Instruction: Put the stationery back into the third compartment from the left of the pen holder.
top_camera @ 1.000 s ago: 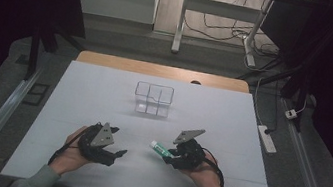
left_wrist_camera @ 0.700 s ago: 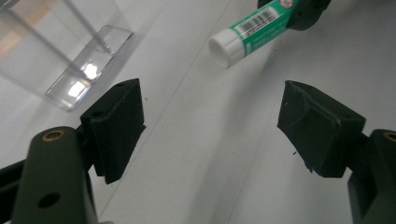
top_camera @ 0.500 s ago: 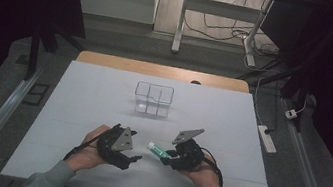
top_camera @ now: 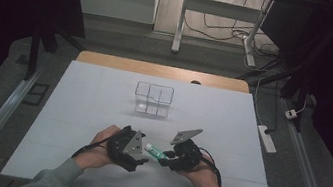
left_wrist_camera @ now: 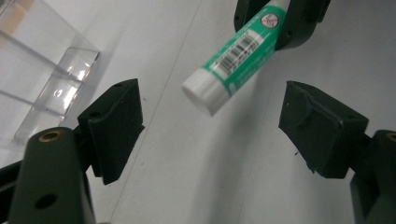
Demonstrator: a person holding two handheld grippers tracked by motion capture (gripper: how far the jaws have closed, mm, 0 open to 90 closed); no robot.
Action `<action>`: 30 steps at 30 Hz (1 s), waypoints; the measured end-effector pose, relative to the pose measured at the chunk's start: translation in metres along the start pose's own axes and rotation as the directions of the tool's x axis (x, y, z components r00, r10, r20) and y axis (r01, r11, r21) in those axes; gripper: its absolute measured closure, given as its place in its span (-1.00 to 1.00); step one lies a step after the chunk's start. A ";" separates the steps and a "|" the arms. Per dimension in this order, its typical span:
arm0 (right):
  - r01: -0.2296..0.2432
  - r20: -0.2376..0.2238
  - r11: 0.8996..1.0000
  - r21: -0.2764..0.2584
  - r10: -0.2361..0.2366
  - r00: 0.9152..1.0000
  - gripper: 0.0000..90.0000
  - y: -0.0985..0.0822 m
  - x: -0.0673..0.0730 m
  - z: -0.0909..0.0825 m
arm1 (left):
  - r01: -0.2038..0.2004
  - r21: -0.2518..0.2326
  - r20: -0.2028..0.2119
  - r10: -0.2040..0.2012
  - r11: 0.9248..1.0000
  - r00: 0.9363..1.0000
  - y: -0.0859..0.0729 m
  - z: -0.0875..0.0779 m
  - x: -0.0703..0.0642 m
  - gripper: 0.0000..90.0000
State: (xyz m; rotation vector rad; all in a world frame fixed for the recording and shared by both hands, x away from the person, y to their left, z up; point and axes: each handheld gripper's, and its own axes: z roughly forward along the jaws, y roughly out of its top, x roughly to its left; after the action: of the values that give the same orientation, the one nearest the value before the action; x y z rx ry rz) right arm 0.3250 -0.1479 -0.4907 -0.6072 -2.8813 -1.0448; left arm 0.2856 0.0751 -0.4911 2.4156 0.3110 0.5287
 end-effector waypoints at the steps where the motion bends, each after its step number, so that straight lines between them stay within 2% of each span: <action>1: -0.002 -0.005 1.000 0.001 0.002 1.000 0.45 0.000 0.000 0.001 | -0.011 0.006 0.002 0.011 1.000 1.000 0.001 0.002 -0.001 -0.50; 5: 0.013 -0.014 1.000 0.003 -0.013 1.000 0.45 0.001 0.000 0.001 | -0.050 0.031 0.004 0.050 0.998 0.999 0.004 0.008 -0.004 -0.48; 8: 0.003 -0.027 1.000 0.001 -0.003 1.000 0.45 0.002 0.002 0.002 | -0.069 0.038 0.010 0.068 0.997 0.998 0.005 0.011 -0.005 -0.43; 12: 0.011 -0.041 1.000 0.001 -0.011 0.999 0.45 0.003 0.004 0.004 | -0.098 0.057 -0.007 0.099 0.994 0.995 0.005 0.015 -0.008 -0.32; 17: 0.020 -0.083 1.000 -0.017 -0.021 0.996 0.45 0.007 0.007 0.004 | -0.179 0.076 -0.009 0.181 0.981 0.984 0.006 0.015 -0.011 -0.04; 18: 0.021 -0.091 1.000 -0.020 -0.023 0.996 0.45 0.007 0.008 0.003 | -0.170 0.067 -0.016 0.171 0.983 0.985 0.005 0.017 -0.013 0.02; 21: 0.032 -0.090 0.999 -0.017 -0.034 0.995 0.45 0.008 0.008 0.002 | -0.211 0.100 0.000 0.213 0.972 0.977 0.004 0.016 -0.012 0.14; 27: 0.020 -0.099 0.998 -0.067 -0.027 0.995 0.42 0.008 0.007 -0.002 | -0.227 0.116 0.040 0.224 0.967 0.974 0.001 0.016 -0.011 0.33; 29: 0.014 -0.074 0.995 -0.098 -0.022 0.997 0.33 0.008 0.006 -0.004 | -0.227 0.101 0.066 0.221 0.969 0.973 0.001 0.015 -0.012 0.42; 30: 0.010 -0.071 0.993 -0.113 -0.018 0.997 0.31 0.008 0.005 -0.006 | -0.213 0.096 0.068 0.207 0.972 0.976 0.001 0.015 -0.012 0.43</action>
State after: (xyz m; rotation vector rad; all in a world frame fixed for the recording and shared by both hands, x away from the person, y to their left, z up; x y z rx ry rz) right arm 0.3222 -0.1444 -0.4808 -0.5426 -2.7839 -1.2124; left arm 0.2820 0.0618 -0.5045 2.5748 0.0587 0.5466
